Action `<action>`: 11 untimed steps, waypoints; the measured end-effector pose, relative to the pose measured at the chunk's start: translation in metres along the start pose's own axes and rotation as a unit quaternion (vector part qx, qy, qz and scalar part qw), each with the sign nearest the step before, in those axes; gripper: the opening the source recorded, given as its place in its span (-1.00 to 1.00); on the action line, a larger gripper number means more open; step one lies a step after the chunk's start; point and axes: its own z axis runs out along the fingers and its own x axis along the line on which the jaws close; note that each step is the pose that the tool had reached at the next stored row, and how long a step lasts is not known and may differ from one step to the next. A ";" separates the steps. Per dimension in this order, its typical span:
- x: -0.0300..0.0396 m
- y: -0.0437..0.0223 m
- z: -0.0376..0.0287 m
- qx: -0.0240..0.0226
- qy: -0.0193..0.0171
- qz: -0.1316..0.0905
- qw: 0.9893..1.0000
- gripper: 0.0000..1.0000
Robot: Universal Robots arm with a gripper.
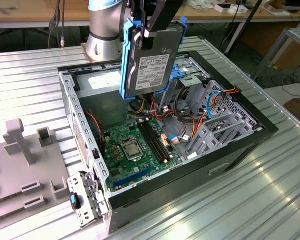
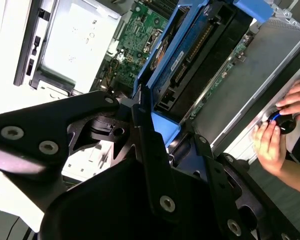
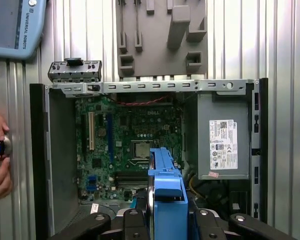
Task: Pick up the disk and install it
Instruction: 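Insert the disk into the insertion slot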
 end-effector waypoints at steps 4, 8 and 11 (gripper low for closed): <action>0.0016 -0.0129 0.0011 0.000 0.000 0.000 1.000 -0.25; 0.0065 -0.0200 0.0027 0.000 0.000 0.001 1.000 -0.25; 0.0125 -0.0239 0.0037 0.000 0.001 0.001 1.000 -0.25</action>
